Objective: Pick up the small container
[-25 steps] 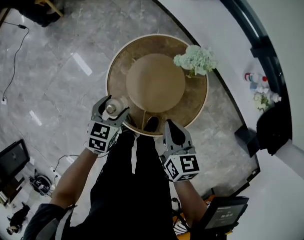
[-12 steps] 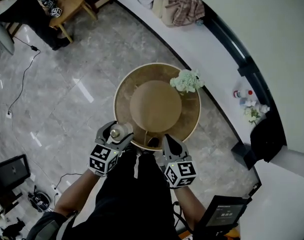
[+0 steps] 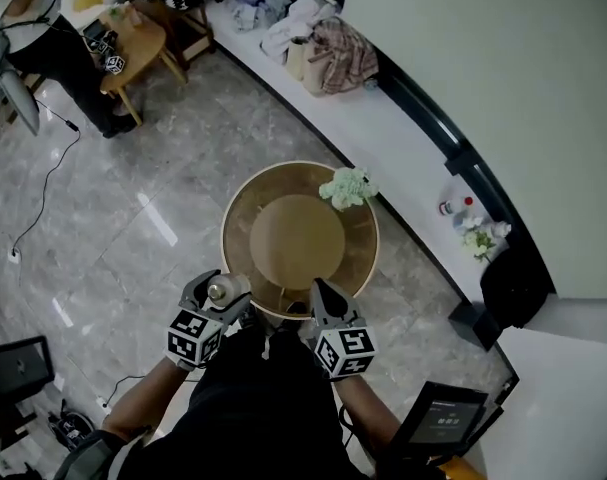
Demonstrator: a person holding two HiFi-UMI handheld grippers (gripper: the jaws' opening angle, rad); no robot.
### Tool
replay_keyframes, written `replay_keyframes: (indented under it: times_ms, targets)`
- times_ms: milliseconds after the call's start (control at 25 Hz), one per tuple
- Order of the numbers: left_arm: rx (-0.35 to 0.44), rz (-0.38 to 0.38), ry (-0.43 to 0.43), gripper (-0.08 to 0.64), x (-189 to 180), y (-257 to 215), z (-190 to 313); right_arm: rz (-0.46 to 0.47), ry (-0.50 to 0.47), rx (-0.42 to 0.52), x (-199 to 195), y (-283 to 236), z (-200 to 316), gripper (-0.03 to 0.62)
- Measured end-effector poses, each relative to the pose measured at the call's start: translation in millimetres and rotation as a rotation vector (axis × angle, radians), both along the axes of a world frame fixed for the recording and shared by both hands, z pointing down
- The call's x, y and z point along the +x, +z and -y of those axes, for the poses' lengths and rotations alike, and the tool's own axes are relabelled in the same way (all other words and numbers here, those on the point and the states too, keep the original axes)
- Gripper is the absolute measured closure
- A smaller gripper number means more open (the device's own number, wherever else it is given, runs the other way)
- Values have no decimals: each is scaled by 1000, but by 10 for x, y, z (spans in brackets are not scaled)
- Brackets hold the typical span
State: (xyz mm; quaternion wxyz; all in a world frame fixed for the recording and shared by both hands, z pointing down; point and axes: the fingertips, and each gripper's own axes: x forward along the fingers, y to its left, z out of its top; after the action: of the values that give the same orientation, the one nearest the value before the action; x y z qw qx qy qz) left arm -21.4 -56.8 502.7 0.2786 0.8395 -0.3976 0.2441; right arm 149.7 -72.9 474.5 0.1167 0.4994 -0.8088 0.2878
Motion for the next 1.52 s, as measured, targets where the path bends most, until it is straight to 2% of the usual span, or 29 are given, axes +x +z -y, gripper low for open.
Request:
replay_keyframes:
  times_ms: [160,280,600,840,1360,1520]
  targets:
    - [22,-19,-7,225,-39,-243,-9,3,7,5,13,-143,-34,586]
    - [25,-62,-6,225,-14,-432,-55,27,7,3,-37,-247,-67,586]
    - [65,-126,-18,226,6,-839,-175,56,-33,35,-235,-578,-157,586]
    - [52,-232,-60,227,-51,-1058,-187,46,-29,55,-228,-694,-178,586]
    - [140,-247,-50,226,-98,-1456,-166,46,-10,141,-164,-1091,-172,586]
    - [143,-254,-49,226,-83,-1465,-158,22,-15,191,-156,-1160,-160,586]
